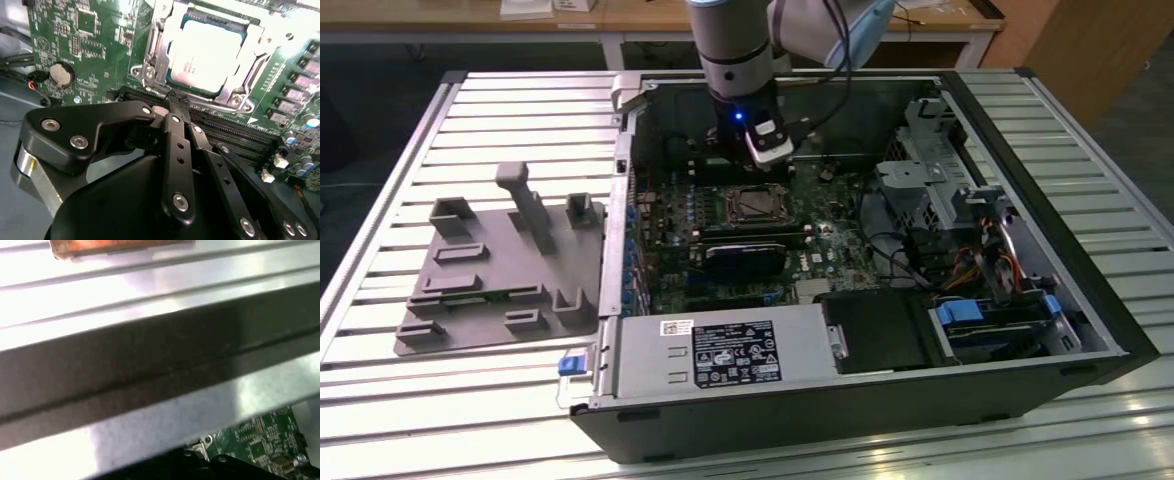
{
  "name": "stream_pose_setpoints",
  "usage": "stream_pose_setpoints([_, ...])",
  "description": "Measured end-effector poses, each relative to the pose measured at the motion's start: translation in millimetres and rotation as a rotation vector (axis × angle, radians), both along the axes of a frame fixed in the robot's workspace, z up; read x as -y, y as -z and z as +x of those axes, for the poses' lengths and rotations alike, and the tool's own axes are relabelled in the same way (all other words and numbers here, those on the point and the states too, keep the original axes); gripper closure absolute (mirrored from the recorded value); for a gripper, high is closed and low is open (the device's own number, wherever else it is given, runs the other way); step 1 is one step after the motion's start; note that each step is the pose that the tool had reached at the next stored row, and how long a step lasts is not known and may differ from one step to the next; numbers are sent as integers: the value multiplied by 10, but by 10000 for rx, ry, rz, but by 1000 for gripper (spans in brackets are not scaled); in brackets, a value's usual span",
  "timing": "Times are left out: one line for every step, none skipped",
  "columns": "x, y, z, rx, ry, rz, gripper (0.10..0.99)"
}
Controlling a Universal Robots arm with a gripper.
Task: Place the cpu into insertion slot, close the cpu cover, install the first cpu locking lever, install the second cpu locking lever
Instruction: 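Install the first cpu locking lever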
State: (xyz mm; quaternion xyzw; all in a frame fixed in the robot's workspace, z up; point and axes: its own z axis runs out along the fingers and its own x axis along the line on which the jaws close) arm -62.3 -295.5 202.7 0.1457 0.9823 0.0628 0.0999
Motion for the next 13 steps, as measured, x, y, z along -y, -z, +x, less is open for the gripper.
stream_pose_setpoints([0, -6, 0, 0, 4, -104, 980])
stream_pose_setpoints([0, -13, 0, -1, 9, -208, 980])
stream_pose_setpoints([0, -18, 0, -1, 13, -316, 980])
stream_pose_setpoints([0, -24, 0, 0, 18, -427, 980])
stream_pose_setpoints([0, -28, 0, 0, 22, -525, 980])
stream_pose_setpoints([0, -33, 0, -2, 29, -635, 980])
stream_pose_setpoints([0, -36, 0, -1, 37, -735, 980])
stream_pose_setpoints([0, -40, 0, -1, 45, -829, 980])
stream_pose_setpoints([0, -42, 0, -1, 52, -903, 980])
stream_pose_setpoints([1, -42, 0, -1, 57, -948, 980])
stream_pose_setpoints([1, -42, 0, -1, 58, -957, 980])
stream_pose_setpoints([1, -42, 0, -1, 57, -958, 980])
stream_pose_setpoints([1, -42, 0, -1, 57, -958, 980])
